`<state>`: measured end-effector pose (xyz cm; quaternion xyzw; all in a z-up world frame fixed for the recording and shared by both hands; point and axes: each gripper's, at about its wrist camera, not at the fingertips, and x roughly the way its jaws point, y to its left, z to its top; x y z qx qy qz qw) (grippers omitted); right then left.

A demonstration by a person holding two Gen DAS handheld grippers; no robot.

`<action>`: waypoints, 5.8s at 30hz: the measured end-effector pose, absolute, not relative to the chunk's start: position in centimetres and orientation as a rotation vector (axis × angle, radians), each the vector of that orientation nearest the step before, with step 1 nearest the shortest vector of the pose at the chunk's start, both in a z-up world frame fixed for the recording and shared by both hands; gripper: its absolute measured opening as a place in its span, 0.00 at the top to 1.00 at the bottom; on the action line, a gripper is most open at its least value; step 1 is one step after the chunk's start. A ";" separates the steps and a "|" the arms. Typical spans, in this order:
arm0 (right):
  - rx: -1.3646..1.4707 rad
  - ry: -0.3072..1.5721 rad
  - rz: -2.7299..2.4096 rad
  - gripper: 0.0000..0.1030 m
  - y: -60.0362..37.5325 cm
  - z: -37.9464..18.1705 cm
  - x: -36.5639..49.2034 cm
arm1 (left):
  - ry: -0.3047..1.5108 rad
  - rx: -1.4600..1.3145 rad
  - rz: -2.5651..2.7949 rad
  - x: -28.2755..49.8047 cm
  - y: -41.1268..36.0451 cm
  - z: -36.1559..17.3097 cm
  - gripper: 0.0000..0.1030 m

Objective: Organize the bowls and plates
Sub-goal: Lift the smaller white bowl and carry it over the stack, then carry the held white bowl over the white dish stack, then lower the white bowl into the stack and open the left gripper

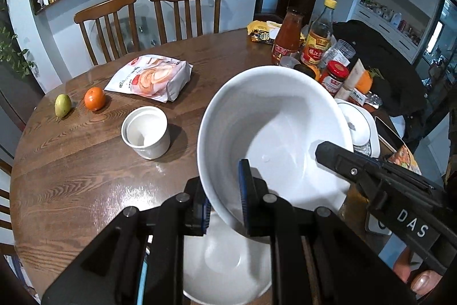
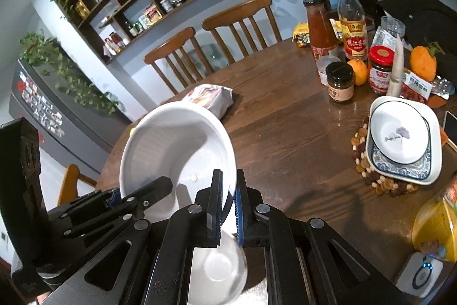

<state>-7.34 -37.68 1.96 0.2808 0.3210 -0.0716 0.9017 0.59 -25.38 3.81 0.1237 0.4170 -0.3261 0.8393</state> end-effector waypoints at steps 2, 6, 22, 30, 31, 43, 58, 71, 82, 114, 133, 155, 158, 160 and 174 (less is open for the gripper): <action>0.581 0.663 -0.145 0.92 -37.3 1.9 -7.9 | 0.880 0.260 -0.691 0.1 -25.0 4.0 0.86; 0.575 0.665 -0.144 0.92 -36.5 1.9 -8.8 | 0.883 0.255 -0.691 -0.8 -24.3 3.9 0.86; 0.563 0.718 -0.130 0.91 -33.6 0.4 -11.1 | 0.912 0.244 -0.672 -3.3 -21.6 2.2 0.86; 0.559 0.754 -0.115 0.91 -32.6 -0.5 -11.0 | 0.940 0.241 -0.649 -3.6 -20.7 1.1 0.86; 0.560 0.759 -0.114 0.91 -32.5 -0.6 -11.0 | 0.945 0.240 -0.647 -3.6 -20.5 1.0 0.86; 0.586 0.831 -0.103 0.91 -31.8 -3.1 -10.8 | 1.024 0.244 -0.629 -3.8 -20.0 -1.6 0.86; 0.609 0.913 -0.101 0.91 -31.3 -6.1 -9.9 | 1.123 0.243 -0.607 -3.3 -19.4 -4.8 0.86; 0.582 0.961 -0.107 0.91 -30.8 -7.3 -8.8 | 1.161 0.259 -0.590 -2.7 -19.1 -6.4 0.86; 0.576 0.988 -0.113 0.91 -30.7 -8.0 -8.0 | 1.181 0.268 -0.588 -2.1 -19.1 -7.2 0.86; 0.478 1.030 -0.164 0.91 -30.1 -8.0 -7.1 | 1.196 0.356 -0.597 -1.9 -20.4 -8.2 0.84; 0.452 1.031 -0.170 0.91 -29.9 -7.8 -7.0 | 1.184 0.394 -0.587 -1.9 -20.7 -8.4 0.82; 0.397 1.023 -0.198 0.90 -29.3 -7.1 -7.5 | 1.154 0.418 -0.585 -2.6 -20.7 -8.0 0.79; 0.399 1.023 -0.197 0.90 -29.3 -7.1 -7.5 | 1.153 0.418 -0.585 -2.6 -20.6 -7.9 0.79; 0.400 1.022 -0.199 0.90 -29.3 -7.0 -7.5 | 1.152 0.417 -0.587 -2.7 -20.5 -7.9 0.79; 0.408 1.017 -0.214 0.86 -29.1 -6.7 -7.9 | 1.141 0.408 -0.598 -3.1 -20.6 -7.4 0.78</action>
